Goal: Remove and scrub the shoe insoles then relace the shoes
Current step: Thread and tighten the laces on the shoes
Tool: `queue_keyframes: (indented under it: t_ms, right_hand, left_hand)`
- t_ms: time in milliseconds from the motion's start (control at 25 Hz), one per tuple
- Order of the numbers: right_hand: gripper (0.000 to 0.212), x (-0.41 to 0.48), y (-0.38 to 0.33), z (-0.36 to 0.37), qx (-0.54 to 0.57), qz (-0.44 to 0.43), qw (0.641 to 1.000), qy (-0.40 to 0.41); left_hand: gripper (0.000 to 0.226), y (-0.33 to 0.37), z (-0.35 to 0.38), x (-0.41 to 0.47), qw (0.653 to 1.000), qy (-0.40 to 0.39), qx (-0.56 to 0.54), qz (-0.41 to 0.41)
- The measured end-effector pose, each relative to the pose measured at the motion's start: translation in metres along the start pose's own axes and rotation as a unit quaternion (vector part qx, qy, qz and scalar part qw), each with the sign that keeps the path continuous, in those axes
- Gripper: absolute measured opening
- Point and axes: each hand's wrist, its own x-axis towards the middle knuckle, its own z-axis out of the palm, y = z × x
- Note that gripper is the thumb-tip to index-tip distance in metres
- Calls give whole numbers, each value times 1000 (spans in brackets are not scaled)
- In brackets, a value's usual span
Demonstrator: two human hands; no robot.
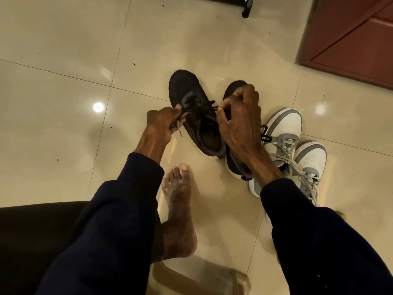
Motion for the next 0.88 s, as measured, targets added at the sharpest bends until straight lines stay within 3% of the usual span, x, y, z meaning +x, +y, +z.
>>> queue_keyframes:
  t_ms: [80,160,240,360,440,680,880]
  right_hand:
    - [6,-16,6,-2,42,33,998,-23]
    - [7,-27,13,-14,105,64,991,-43]
    - [7,-35,27,-36,117,86,988,-50]
    - [6,-57,50,-67,95,123,985,-70]
    - [3,-77,63,-81,85,151,983,-65]
    - [14,-142,97,-120,57,238,968,-52]
    - [13,-185,120,-145,-11,322,939,-117]
  left_hand:
    - [21,-6,7,-5,998,52,6,33]
    - [21,-19,15,-20,981,131,62,128]
    - [18,-36,18,-48,936,165,128,282]
    - [17,-63,24,-83,864,121,185,452]
    - [6,-76,35,-95,853,65,207,474]
    - [7,-116,70,-116,818,-11,334,467]
    - [9,-140,87,-147,780,-91,404,470]
